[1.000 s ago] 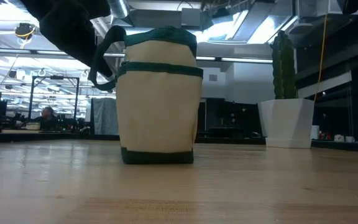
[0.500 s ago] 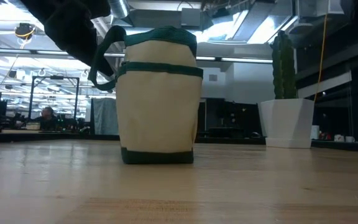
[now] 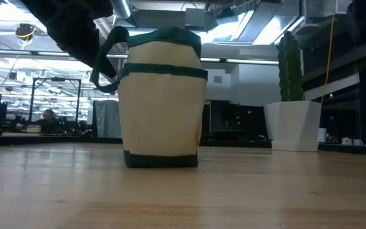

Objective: Pick & Place Garden tools in Gardening bag
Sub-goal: Put the brown trowel into the gardening bag

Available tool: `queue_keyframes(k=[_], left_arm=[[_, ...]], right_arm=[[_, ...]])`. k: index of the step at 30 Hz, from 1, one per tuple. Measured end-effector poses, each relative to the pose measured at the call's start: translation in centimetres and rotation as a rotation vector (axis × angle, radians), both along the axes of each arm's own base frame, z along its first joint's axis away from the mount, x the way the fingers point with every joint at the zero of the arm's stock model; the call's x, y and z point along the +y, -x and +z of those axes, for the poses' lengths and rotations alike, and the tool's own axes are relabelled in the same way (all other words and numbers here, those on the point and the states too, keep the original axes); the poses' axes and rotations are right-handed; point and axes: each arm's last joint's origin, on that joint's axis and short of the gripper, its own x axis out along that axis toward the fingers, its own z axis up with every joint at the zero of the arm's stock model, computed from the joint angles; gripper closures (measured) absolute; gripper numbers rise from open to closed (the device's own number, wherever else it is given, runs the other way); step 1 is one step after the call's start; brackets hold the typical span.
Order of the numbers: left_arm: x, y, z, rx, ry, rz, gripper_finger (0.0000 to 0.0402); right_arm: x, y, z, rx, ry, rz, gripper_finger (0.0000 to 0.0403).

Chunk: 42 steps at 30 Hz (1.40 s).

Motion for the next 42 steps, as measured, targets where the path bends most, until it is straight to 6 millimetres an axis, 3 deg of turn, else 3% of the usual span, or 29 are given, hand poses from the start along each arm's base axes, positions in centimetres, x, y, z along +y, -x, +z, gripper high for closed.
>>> queue_keyframes(k=[16, 42], left_arm=[[0.0, 0.0, 0.0, -0.004, -0.001, 0.007, 0.0291], [0.0, 0.0, 0.0, -0.010, -0.003, 0.014, 0.0291]], right_arm=[[-0.2, 0.1, -4.1, 0.005, 0.003, 0.006, 0.0196], [-0.2, 0.0, -4.4, -0.024, -0.007, 0.058, 0.0196]])
